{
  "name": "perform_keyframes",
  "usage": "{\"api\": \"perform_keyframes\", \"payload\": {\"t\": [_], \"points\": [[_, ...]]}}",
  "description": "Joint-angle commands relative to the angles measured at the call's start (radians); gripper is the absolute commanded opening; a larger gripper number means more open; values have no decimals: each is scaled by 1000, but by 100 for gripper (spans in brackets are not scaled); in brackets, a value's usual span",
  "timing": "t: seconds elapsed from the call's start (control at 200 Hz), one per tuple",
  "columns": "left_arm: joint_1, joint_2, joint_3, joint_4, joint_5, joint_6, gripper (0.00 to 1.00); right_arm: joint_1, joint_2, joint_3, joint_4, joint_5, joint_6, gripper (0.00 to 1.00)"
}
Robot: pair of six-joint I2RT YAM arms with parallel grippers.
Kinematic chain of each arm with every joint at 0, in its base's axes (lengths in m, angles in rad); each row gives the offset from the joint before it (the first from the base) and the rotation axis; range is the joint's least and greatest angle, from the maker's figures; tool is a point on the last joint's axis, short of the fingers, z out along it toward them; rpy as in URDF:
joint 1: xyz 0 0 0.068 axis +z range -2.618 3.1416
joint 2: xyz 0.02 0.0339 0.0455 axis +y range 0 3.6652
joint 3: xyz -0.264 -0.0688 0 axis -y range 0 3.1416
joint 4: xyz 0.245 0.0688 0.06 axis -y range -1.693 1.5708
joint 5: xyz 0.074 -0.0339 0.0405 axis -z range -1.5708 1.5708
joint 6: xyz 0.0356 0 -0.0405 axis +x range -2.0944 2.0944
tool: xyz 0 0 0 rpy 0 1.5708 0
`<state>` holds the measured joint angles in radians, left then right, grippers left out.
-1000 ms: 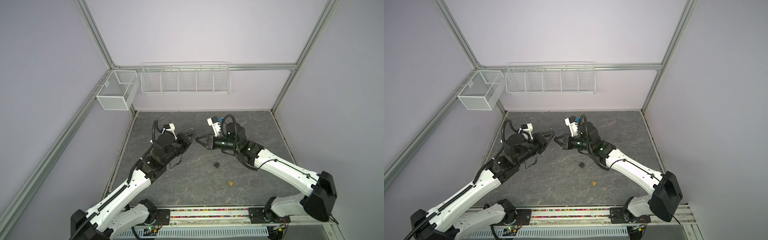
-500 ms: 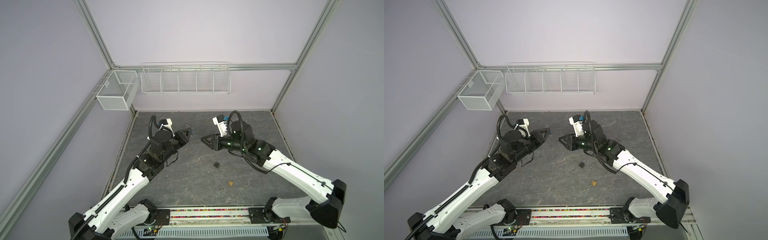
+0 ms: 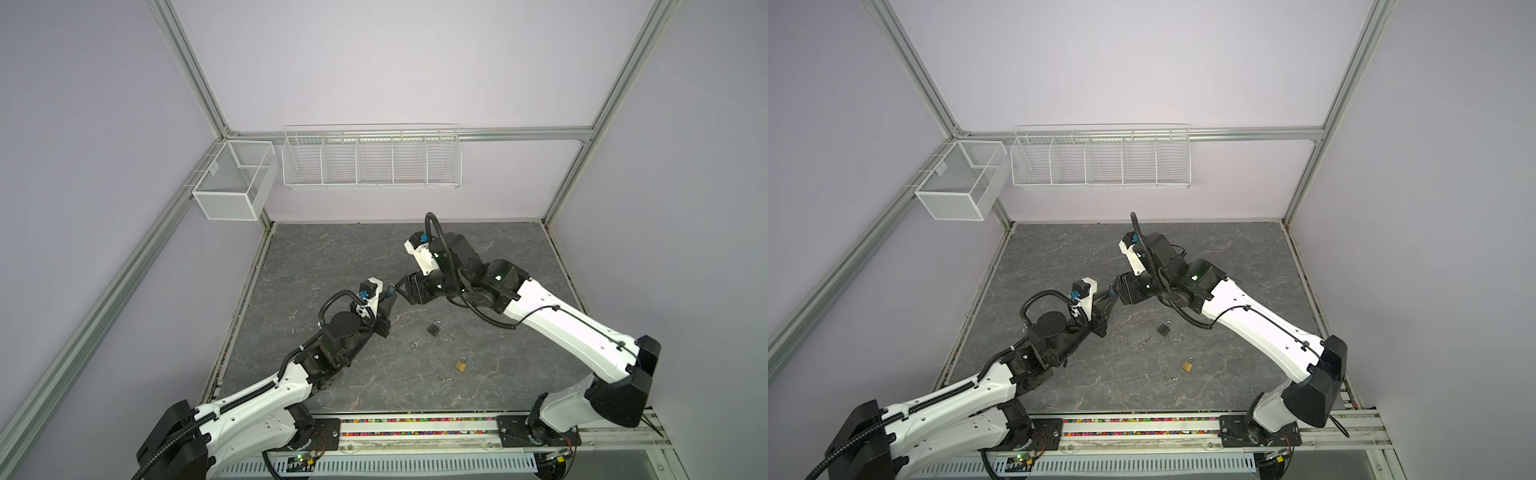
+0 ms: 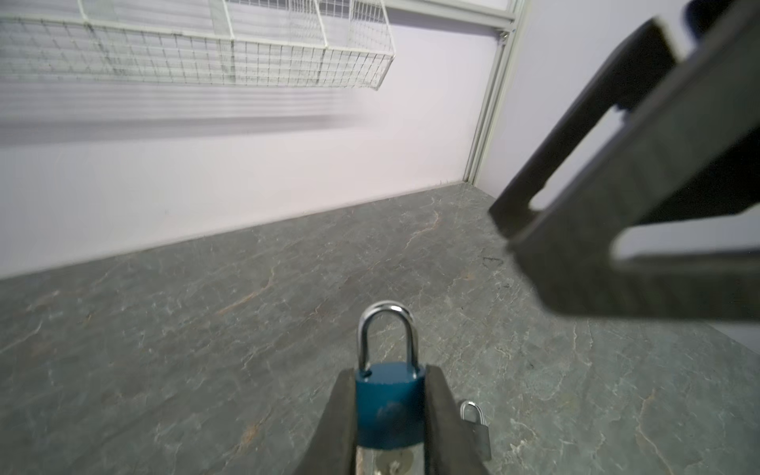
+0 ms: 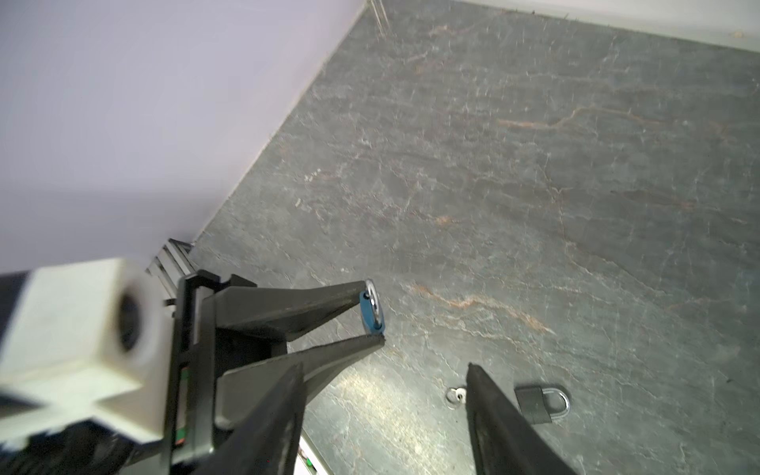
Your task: Unlock with the key
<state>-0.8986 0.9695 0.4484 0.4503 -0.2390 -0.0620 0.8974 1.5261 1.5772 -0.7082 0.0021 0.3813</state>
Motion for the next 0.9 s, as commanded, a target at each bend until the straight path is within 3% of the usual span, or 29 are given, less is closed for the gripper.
{"api": "perform_keyframes", "payload": {"t": [0.0, 0.53, 0.895], "points": [[-10, 12, -13, 224, 6, 124, 0, 12, 25, 48, -61, 64, -19, 65], [-30, 9, -35, 205, 18, 149, 0, 46, 185, 243, -204, 320, -12, 67], [-39, 6, -55, 214, 19, 217, 0, 45, 284, 412, -384, 332, -56, 70]]}}
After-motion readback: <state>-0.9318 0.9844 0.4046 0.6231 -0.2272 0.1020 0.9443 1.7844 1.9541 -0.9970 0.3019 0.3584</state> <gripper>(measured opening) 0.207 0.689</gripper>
